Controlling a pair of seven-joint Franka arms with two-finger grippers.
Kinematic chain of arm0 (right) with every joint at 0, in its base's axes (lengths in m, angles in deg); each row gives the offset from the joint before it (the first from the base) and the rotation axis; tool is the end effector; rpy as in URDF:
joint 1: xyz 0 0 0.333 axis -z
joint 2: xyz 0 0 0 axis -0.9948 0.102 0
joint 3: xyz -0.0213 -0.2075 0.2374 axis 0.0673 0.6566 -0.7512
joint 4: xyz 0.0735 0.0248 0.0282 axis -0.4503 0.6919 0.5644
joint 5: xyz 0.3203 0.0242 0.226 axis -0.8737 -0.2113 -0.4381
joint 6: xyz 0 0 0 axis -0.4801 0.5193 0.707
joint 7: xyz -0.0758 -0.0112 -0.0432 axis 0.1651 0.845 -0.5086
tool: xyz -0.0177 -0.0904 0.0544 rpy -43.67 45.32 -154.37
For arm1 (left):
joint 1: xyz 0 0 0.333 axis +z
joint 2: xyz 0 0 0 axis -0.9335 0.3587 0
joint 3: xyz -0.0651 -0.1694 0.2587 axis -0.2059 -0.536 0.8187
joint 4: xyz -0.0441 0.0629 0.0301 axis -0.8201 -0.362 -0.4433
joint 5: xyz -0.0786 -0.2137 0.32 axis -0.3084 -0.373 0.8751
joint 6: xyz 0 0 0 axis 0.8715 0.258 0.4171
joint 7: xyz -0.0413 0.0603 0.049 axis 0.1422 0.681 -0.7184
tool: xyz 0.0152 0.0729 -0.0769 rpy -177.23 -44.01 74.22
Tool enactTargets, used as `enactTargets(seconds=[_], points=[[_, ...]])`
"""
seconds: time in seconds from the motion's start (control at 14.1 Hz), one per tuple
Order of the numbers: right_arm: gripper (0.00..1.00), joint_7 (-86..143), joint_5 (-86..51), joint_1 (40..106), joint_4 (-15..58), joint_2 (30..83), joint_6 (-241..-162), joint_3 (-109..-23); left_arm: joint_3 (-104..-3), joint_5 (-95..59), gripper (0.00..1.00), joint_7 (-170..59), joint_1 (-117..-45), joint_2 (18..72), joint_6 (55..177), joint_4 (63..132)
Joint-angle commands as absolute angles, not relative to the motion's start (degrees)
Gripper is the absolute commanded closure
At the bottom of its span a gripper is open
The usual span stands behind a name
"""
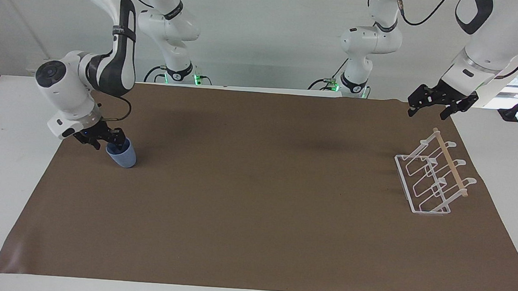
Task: Hang cup on cup holder
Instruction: 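Reach the right gripper to the blue cup and grasp its base, then lift the cup with the right gripper while the left gripper approaches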
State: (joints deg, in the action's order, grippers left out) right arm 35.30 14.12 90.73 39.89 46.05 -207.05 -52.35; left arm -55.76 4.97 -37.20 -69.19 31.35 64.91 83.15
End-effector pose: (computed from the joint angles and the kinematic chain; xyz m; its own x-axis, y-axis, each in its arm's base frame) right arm 0.5302 -0.1227 0.3624 0.9963 0.0361 -0.0784 0.0367 -0.9993 0.0060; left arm 0.5249 -0.0551 0.6167 0.9880 -0.1390 -0.0680 -0.1372 -0.9901 0.0294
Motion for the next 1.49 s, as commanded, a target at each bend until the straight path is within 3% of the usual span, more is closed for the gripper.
enactTargets(seconds=[0.0,0.14,0.35,0.5,0.71,0.92,1.42], points=[[0.74,37.6,13.0,91.4,41.0,46.3,-208.3,-52.7,-55.8,4.7,0.0,-37.5,-68.8,30.7,64.3,83.4],[0.99,38.5,13.0,91.4,40.9,46.5,-208.4,-52.7,-55.8,4.7,0.0,-37.5,-68.8,30.7,64.2,83.4],[1.0,39.6,13.1,91.2,39.7,46.8,-207.5,-52.8,-55.6,4.7,0.0,-37.6,-68.4,30.6,63.2,83.8],[1.0,42.0,12.6,90.8,36.4,46.7,-202.6,-53.1,-55.6,4.7,0.0,-37.9,-68.0,30.6,63.3,83.8],[1.0,45.8,-2.8,89.3,31.1,45.2,-189.7,-54.1,-55.7,4.7,0.0,-47.0,-68.5,30.1,64.0,85.1],[1.0,46.0,-20.4,88.9,30.9,43.8,-179.6,-55.6,-56.2,4.6,0.0,-67.5,-71.3,29.0,66.0,87.8],[1.0,39.6,-49.0,80.3,33.3,42.5,-178.3,-56.7,-56.2,0.2,0.0,-123.0,-84.4,28.9,67.6,87.5]])
